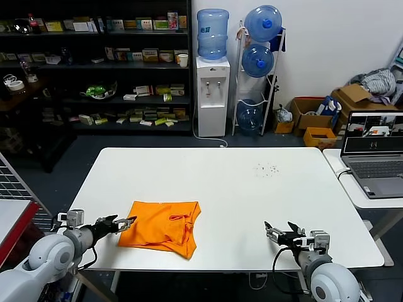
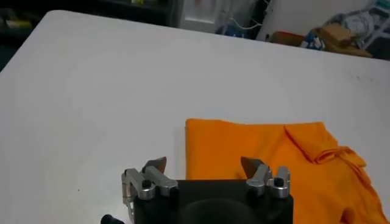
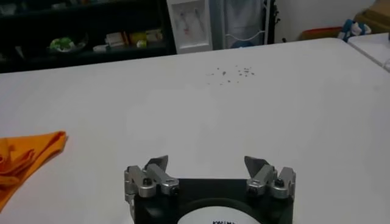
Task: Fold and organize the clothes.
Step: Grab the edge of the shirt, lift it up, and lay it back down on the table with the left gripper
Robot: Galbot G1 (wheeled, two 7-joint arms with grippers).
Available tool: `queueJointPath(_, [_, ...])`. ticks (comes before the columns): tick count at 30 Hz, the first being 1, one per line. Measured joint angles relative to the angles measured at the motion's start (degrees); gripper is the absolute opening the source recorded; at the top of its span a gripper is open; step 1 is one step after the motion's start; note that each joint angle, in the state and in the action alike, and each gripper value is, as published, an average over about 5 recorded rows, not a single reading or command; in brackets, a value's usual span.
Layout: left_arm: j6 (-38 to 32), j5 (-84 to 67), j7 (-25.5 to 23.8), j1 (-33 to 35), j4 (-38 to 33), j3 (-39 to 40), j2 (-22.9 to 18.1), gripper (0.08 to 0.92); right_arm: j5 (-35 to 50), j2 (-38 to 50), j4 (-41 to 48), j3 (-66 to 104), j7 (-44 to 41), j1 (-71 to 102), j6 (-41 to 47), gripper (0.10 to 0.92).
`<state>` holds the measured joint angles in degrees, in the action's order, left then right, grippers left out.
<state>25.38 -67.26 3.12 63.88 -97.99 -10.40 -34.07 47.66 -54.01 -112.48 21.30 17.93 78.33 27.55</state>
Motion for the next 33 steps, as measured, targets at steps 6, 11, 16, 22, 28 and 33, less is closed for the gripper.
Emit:
queueJointPath(6, [0.6, 0.1, -2.3, -3.0, 2.6, 2.8, 0.5, 0.823, 0.0, -0.1, 0.0, 0.2, 0.0, 0.2, 0.0, 0.823])
queueJointPath(11, [0.8, 0.4, -3.1, -5.8, 4.2, 5.4, 0.4, 0.82, 0.1, 0.0, 0.2, 0.6, 0.0, 0.4, 0.0, 0.823])
queueJointPath(16, [1.2, 0.5, -3.4, -7.8, 4.6, 7.5, 0.4, 0.733, 0.2, 0.0, 0.4, 0.7, 0.0, 0.2, 0.0, 0.823])
queueJointPath(22, [2.1, 0.6, -3.3, -8.5, 4.4, 8.8, 0.4, 0.56, 0.3, 0.0, 0.5, 0.5, 0.0, 0.1, 0.0, 0.823])
queueJointPath(28, [2.4, 1.1, -3.3, -8.6, 4.5, 9.5, 0.5, 0.399, 0.4, 0.0, 0.6, 0.2, 0.0, -0.2, 0.0, 0.823])
queueJointPath(33, [2.4, 1.2, -3.4, -8.9, 4.5, 9.7, 0.4, 0.269, 0.4, 0.0, 0.7, 0.1, 0.0, -0.2, 0.0, 0.823])
